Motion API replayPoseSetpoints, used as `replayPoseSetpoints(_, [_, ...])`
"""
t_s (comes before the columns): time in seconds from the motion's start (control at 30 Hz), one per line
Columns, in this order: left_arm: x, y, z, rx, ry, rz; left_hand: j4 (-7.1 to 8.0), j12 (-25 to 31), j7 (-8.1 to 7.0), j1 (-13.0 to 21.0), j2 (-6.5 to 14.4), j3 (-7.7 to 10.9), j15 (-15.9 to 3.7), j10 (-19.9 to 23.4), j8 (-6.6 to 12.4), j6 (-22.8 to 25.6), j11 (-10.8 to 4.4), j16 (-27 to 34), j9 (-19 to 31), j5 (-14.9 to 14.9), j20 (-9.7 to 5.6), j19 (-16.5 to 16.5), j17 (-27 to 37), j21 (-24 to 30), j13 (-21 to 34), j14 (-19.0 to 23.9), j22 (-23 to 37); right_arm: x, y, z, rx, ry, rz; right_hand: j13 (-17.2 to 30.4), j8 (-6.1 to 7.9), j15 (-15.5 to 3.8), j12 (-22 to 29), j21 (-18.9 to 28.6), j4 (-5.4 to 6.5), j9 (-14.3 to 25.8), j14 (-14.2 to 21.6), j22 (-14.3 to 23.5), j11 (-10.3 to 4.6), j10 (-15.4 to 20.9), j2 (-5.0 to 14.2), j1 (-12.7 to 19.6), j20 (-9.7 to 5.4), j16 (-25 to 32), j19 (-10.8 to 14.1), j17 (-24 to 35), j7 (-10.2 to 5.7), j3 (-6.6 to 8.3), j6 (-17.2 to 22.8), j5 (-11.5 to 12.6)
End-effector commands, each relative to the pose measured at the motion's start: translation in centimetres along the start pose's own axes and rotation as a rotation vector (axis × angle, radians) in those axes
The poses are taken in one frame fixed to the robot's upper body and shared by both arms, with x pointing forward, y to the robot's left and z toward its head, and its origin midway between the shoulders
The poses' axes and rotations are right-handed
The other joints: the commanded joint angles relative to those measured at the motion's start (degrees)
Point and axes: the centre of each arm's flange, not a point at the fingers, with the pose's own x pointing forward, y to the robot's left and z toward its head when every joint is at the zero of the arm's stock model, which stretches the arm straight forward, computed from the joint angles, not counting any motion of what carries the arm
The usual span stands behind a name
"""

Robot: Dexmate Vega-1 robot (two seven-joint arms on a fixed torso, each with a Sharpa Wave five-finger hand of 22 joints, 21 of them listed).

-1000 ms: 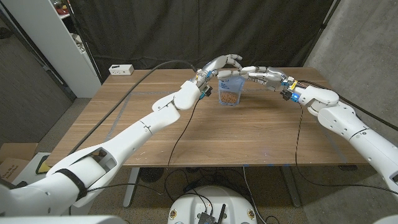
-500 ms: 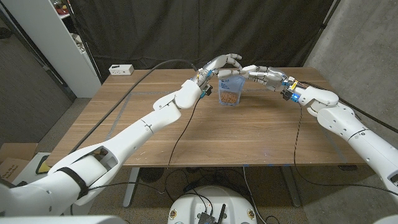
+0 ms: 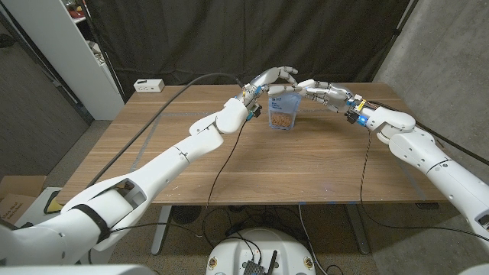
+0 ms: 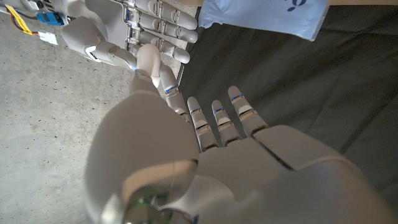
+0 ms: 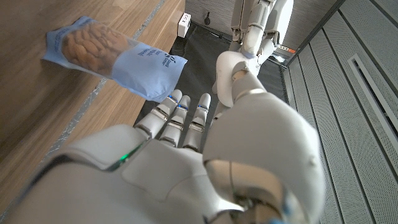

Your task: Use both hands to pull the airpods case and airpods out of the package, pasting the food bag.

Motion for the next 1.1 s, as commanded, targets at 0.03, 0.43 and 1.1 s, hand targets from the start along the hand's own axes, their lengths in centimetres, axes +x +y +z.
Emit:
replayPoseSetpoints(0.03, [-0.4, 0.1, -0.2, -0.043, -0.004, 0.002, 2.62, 0.0, -1.15, -1.1, 2.2, 2.67, -2.06, -0.5, 0.21, 0.3, 0.88, 0.3, 2.0, 0.1, 0.34, -0.1, 0.5, 0.6, 0.3, 0.1, 0.4, 0.0, 0.2, -0.3, 0.000, 0.006, -0.007, 0.2, 3.04, -6.69, 0.7, 0.5, 0.48, 8.7, 0.6, 0.1, -0.16, 0.8, 0.28, -0.4, 0.24, 0.7, 0.5, 0.2, -0.80, 0.03, 1.3, 0.3])
replayPoseSetpoints(0.43, [-0.6, 0.3, -0.5, -0.052, 0.005, -0.007, 5.80, 0.0, 0.13, -4.9, 2.0, 6.76, -2.12, -0.7, 0.50, 0.6, 1.78, 0.5, 3.0, -0.2, -0.01, -0.3, 1.1, 1.1, 0.5, 0.0, 0.7, 0.0, 0.3, -0.4, 0.002, 0.005, -0.012, 0.2, 3.37, -6.49, 0.8, 0.6, 0.36, 9.4, 0.8, 0.0, 0.08, 1.1, 0.10, -0.3, 0.57, 1.0, 0.8, 0.3, -0.82, -0.14, 1.8, 0.3])
replayPoseSetpoints(1.1, [-1.6, 1.4, -1.2, 0.002, 0.025, 0.019, 4.60, 0.3, 2.70, -18.8, -6.1, -0.12, -2.16, 0.2, -1.52, -0.7, 2.06, 0.0, 2.1, -4.8, -0.77, -0.3, 0.0, 1.3, 0.4, 0.7, 0.2, 0.4, 0.3, -0.4, 0.009, 0.009, -0.023, -0.1, 3.58, -6.02, 0.9, 0.7, 0.09, 9.2, 1.3, 0.0, 0.47, 2.3, -0.28, -0.3, 1.43, 1.5, 1.5, 0.3, -0.74, -0.49, 3.5, 0.2])
